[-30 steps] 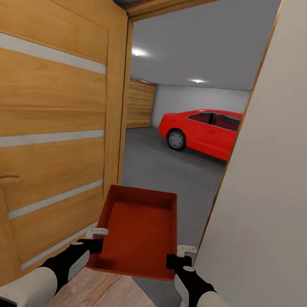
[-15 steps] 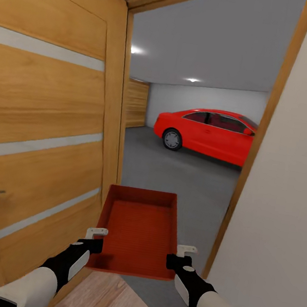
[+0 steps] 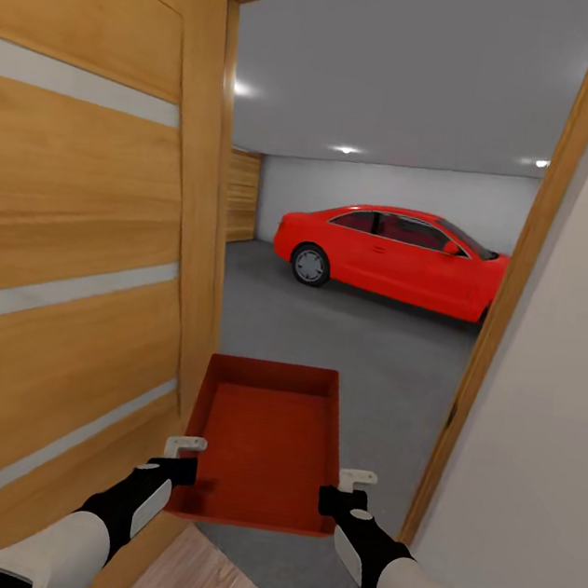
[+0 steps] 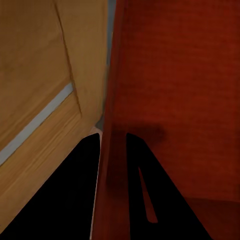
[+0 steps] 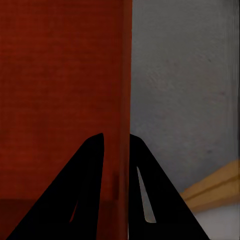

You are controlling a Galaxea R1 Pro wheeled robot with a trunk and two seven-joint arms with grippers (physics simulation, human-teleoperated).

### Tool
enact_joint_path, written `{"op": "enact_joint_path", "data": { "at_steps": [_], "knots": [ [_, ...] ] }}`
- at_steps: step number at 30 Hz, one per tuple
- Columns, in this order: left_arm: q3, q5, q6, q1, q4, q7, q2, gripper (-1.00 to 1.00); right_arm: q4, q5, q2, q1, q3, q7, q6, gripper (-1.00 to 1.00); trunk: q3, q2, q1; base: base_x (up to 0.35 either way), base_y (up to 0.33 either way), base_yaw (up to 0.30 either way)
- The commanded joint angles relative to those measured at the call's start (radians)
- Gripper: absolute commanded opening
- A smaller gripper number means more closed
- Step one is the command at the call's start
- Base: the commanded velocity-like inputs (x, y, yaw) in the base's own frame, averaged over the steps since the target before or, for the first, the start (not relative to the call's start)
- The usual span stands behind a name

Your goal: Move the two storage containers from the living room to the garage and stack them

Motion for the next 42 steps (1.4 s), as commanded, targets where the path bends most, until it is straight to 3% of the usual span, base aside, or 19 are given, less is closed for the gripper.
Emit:
{"op": "enact_joint_path", "data": {
  "at_steps": [1,42],
  "knots": [
    [0.027,-0.016,-0.011,-0.001,-0.006,0.033,0.002,-1.0,0.025,-0.012,0.0,-0.001,-0.006,-0.007,-0.007,-1.0,-0.001,-0.001,0.001,0.246,0.218,-0.281],
    [0.026,-0.016,-0.011,-0.001,-0.004,0.033,0.003,-1.0,0.026,-0.012,0.0,-0.001,-0.006,-0.007,-0.007,-1.0,-0.001,-0.001,0.001,0.295,0.173,-0.279]
  ]
}}
